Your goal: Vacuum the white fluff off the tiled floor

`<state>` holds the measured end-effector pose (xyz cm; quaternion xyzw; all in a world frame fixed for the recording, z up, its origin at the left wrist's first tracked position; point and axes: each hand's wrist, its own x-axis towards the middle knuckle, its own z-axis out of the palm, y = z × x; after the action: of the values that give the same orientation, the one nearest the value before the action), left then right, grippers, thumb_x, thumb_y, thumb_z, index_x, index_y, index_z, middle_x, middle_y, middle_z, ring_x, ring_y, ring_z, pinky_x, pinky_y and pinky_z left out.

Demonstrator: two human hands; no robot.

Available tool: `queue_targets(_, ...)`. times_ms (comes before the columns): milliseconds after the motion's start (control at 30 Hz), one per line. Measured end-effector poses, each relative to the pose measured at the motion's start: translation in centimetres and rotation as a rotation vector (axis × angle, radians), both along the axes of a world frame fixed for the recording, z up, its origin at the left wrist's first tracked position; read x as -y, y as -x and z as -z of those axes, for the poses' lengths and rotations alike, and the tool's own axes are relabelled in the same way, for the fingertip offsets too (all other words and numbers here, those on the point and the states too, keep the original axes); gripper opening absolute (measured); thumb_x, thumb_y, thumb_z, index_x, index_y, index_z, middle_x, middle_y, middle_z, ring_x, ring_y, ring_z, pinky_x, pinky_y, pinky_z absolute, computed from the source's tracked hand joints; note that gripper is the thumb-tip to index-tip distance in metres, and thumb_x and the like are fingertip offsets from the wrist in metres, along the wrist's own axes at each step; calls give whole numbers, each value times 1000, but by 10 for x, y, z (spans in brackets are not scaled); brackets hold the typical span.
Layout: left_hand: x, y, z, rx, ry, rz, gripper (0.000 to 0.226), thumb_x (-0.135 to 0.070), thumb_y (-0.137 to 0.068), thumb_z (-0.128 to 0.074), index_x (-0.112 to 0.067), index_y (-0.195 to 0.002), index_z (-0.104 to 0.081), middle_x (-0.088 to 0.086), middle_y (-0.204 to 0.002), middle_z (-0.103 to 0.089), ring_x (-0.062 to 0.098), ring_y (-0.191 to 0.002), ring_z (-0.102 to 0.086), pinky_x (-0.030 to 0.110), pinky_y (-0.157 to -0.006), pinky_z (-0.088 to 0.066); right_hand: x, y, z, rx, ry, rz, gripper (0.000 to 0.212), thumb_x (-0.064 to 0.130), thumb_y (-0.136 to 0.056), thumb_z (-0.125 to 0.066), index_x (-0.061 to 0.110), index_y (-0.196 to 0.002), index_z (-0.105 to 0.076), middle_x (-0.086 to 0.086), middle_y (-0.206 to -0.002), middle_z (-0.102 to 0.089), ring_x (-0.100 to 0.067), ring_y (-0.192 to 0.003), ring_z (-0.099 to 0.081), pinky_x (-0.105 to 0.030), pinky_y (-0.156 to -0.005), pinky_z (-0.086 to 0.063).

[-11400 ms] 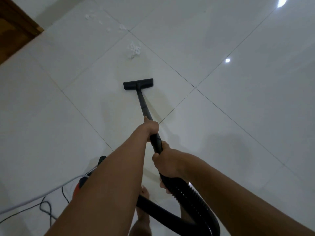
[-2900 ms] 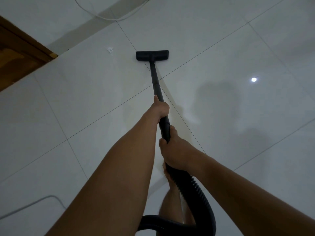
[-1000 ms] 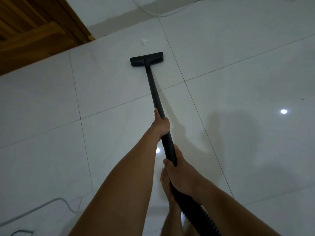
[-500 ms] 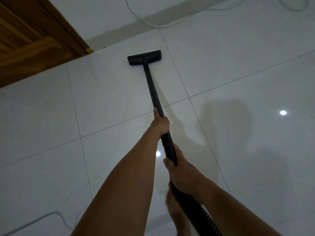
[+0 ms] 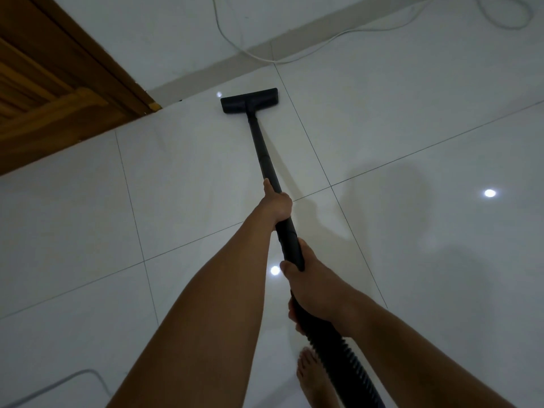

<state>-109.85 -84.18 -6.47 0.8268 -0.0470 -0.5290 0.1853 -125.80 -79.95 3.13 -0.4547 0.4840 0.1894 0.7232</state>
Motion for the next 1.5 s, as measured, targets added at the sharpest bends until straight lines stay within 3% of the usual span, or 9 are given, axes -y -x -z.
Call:
queue_targets(100, 17, -11, -22, 0, -50, 50, 78, -12, -104, -33, -34, -156, 21, 12, -114, -51, 30, -105, -57, 44, -98, -53, 19, -12, -20, 12, -58, 38, 44, 33, -108, -40, 46, -148, -27, -13, -71, -59, -17, -45, -58, -27, -46, -52)
queue_targets(267, 45, -35, -51, 29, -106, 189, 77, -11, -103, -35, -27, -157, 17, 20, -141, -48, 36, -122, -56, 48, -103, -50, 48, -35, -50, 29, -130, 83, 40, 28, -108, -42, 38, -145, -34, -13, -64, -58, -19, -43, -57, -28, -44, -51)
queue_targets(500, 82, -54, -68, -7, -141, 169, 79, -10, -104, -34, -28, -156, 22, 21, -134, -52, 34, -116, -59, 46, -100, -53, 85, -57, -69, 20, -163, 96, 42, 27, -108, -42, 41, -146, -33, -12, -64, -57, -19, -46, -57, -28, -46, -52)
queue_targets(867, 138, -78, -62, -4, -127, 222, 80, -7, -103, -33, -26, -156, 23, 23, -142, -46, 35, -117, -59, 47, -99, -54, 142, -83, -64, -6, -167, 110, 41, 25, -108, -43, 40, -145, -34, -12, -63, -56, -19, -46, -56, -28, -46, -52)
queue_targets(1000, 142, -76, -61, 28, -101, 190, 76, -11, -103, -38, -24, -159, 12, 18, -147, -44, 37, -126, -54, 46, -103, -50, 145, -81, -64, -41, -157, 95, 44, 27, -108, -45, 39, -148, -32, -11, -64, -58, -19, -49, -58, -29, -48, -54)
queue_targets(1167, 132, -58, -68, -5, -123, 233, 77, -13, -103, -35, -27, -157, 18, 19, -141, -48, 37, -122, -56, 48, -102, -51, 132, -65, -73, -47, -154, 90, 45, 26, -108, -44, 36, -150, -30, -12, -65, -58, -18, -47, -57, -28, -47, -53)
queue_targets(1333, 108, -20, -82, -69, -121, 164, 81, -11, -103, -35, -33, -156, 22, 17, -124, -55, 32, -104, -60, 45, -96, -55, 107, -33, -89, -66, -136, 93, 50, 27, -108, -43, 39, -153, -24, -14, -69, -59, -18, -46, -57, -29, -47, -53)
queue_targets(1500, 74, 31, -92, -109, -100, 191, 81, -13, -103, -36, -33, -156, 21, 17, -127, -54, 32, -104, -60, 44, -95, -56, 69, 13, -105, -107, -130, 138, 48, 27, -109, -41, 41, -151, -24, -14, -69, -57, -19, -47, -57, -30, -47, -53)
